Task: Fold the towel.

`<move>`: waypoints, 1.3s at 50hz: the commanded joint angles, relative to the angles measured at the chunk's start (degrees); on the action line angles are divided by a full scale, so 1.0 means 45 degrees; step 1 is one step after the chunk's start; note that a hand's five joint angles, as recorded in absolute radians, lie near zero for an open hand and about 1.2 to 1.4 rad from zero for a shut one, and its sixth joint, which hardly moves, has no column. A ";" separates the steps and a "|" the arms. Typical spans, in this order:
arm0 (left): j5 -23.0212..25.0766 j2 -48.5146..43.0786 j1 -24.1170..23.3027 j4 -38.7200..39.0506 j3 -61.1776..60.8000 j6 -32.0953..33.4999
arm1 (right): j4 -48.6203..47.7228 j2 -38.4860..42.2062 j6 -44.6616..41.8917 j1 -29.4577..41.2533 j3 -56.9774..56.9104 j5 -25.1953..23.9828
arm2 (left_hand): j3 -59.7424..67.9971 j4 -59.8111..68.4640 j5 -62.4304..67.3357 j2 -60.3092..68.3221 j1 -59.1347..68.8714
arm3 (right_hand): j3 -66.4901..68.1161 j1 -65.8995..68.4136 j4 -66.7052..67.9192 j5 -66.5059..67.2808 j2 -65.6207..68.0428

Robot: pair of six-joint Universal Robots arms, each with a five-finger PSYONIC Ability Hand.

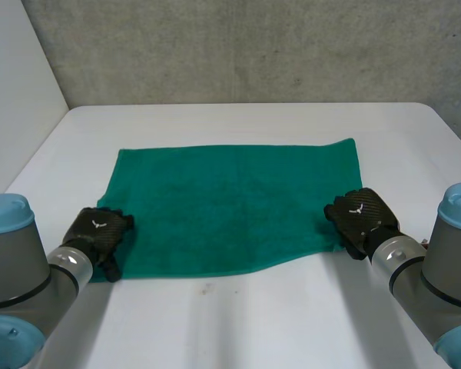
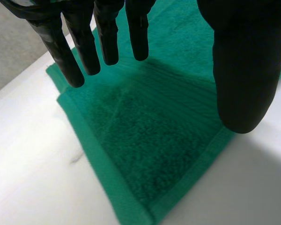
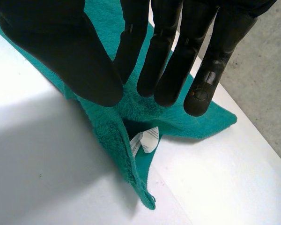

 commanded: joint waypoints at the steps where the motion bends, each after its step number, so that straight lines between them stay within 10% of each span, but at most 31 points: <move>1: 0.0549 -0.0265 0.0008 -0.0032 0.0023 -0.0378 | -0.0002 0.0040 0.0000 0.0012 0.0011 -0.0005 | 0.0736 0.0789 0.0721 0.0774 0.0822 | 0.2667 0.5614 0.2597 0.2936 0.2737; 29: 0.0432 -0.1124 0.0008 0.2037 0.0979 -0.0183 | -0.0002 0.0060 -0.0020 0.0012 0.0011 0.0034 | 0.5032 0.5085 0.5017 0.5070 0.5119 | 0.2667 0.5614 0.2597 0.2936 0.2737; 39: 0.0276 -0.0520 0.0126 0.2350 0.0648 -0.0183 | 0.0271 -0.0076 -0.0078 -0.0183 -0.0282 0.0151 | 1.3029 1.3082 1.3014 1.3067 1.3116 | 0.2667 0.5614 0.2597 0.2936 0.2737; 54: 0.0510 0.4714 0.1120 -0.2449 -0.0466 0.1477 | 0.9290 -0.3220 -0.1578 -0.0964 -0.2841 0.0249 | 1.3029 1.3082 1.3014 1.3067 1.3116 | 0.2667 0.5614 0.2597 0.2936 0.2737; 65: 0.0550 0.2908 0.1493 -0.2768 -0.0702 0.1439 | 0.6193 -0.2266 -0.1897 -0.0925 -0.0889 0.0288 | 1.3029 1.3082 1.3014 1.3067 1.3116 | 0.2667 0.5614 0.2597 0.2936 0.2737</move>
